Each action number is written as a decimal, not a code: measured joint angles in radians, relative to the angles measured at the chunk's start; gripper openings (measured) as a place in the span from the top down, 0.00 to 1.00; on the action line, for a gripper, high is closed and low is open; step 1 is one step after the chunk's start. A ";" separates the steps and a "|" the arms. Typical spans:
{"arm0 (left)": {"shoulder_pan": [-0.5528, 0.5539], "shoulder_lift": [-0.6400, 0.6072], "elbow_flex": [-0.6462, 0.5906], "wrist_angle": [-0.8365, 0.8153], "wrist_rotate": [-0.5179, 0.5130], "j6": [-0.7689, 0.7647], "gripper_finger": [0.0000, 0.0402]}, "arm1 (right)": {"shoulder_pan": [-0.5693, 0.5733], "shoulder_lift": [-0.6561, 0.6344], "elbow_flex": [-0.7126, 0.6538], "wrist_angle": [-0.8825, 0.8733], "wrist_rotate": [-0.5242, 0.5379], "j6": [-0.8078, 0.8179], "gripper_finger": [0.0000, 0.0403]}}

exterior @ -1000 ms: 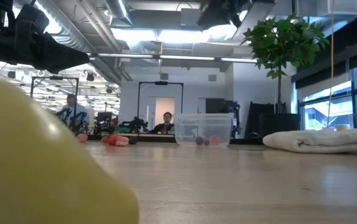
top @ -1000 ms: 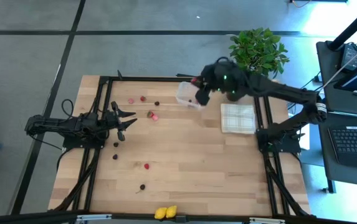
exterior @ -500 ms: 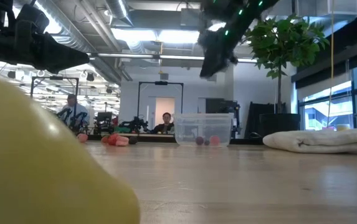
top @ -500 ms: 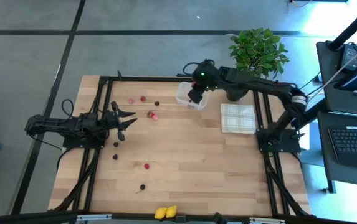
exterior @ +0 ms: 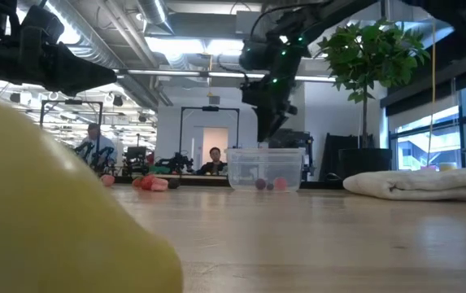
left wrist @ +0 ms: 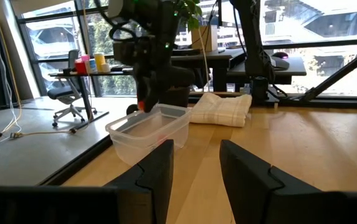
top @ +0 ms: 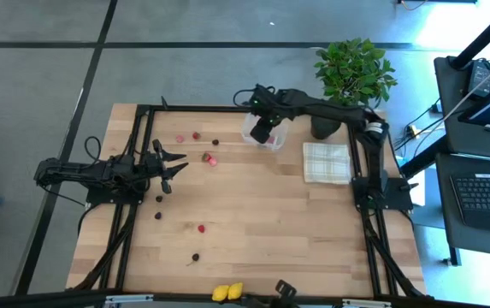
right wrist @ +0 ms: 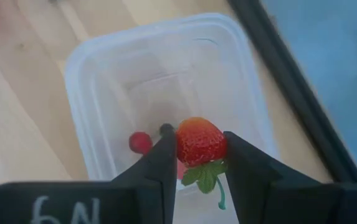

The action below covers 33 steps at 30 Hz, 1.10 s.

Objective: Pick and placing Produce into tupperware
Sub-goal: Put the bottom strawberry into the transparent container

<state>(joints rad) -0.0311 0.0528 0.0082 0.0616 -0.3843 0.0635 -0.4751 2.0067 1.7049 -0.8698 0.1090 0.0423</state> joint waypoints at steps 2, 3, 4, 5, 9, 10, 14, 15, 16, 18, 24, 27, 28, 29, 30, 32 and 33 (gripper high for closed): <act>0.000 0.000 0.000 0.000 0.000 0.000 0.69 | 0.000 0.019 0.011 -0.005 -0.031 -0.001 0.72; 0.000 0.000 0.000 0.000 0.000 0.000 0.69 | 0.000 0.026 0.012 -0.007 -0.033 -0.001 0.72; 0.000 0.000 0.000 0.000 0.000 0.000 0.69 | 0.000 0.032 0.012 -0.011 -0.033 -0.001 0.72; 0.000 0.000 0.000 0.000 0.000 0.000 0.69 | 0.000 0.038 0.012 -0.020 -0.035 -0.001 0.71; 0.000 0.000 0.000 0.000 0.000 0.000 0.69 | -0.001 0.073 0.012 -0.061 -0.042 -0.002 0.73; 0.000 0.000 0.000 0.000 0.000 0.000 0.69 | -0.001 0.080 0.012 -0.061 -0.050 -0.002 0.73; 0.000 0.000 0.000 0.000 0.000 0.000 0.69 | -0.001 0.098 0.012 -0.060 -0.054 -0.003 0.72; 0.000 0.000 0.000 0.000 0.000 0.000 0.69 | -0.001 0.101 0.012 -0.061 -0.055 -0.005 0.72; 0.000 0.000 0.000 0.000 0.000 0.000 0.69 | -0.001 0.102 0.012 -0.062 -0.057 -0.005 0.71; 0.000 0.000 0.000 0.000 0.000 0.000 0.69 | -0.001 0.103 0.012 -0.063 -0.058 -0.009 0.72; 0.000 0.000 0.000 0.000 0.000 0.000 0.69 | -0.001 0.103 0.012 -0.063 -0.059 -0.025 0.73; 0.000 0.000 0.000 0.000 0.000 0.000 0.69 | -0.001 0.103 0.012 -0.063 -0.059 -0.024 0.71; 0.000 0.000 0.000 0.000 0.000 0.000 0.69 | -0.001 0.103 0.012 -0.063 -0.059 -0.024 0.71; 0.000 0.000 0.000 0.000 0.000 0.000 0.69 | -0.001 0.103 0.012 -0.064 -0.059 -0.024 0.71; 0.000 0.000 0.000 0.000 0.000 0.000 0.69 | -0.001 0.103 0.012 -0.066 -0.060 -0.024 0.71; 0.000 0.000 0.000 0.000 0.000 0.000 0.69 | -0.001 0.103 0.012 -0.068 -0.060 -0.025 0.72; 0.000 0.000 0.000 0.000 0.000 0.000 0.69 | -0.001 0.103 0.012 -0.068 -0.060 -0.025 0.73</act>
<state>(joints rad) -0.0311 0.0528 0.0085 0.0616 -0.3847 0.0635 -0.4759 2.1094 1.7172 -0.9375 0.0490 0.0177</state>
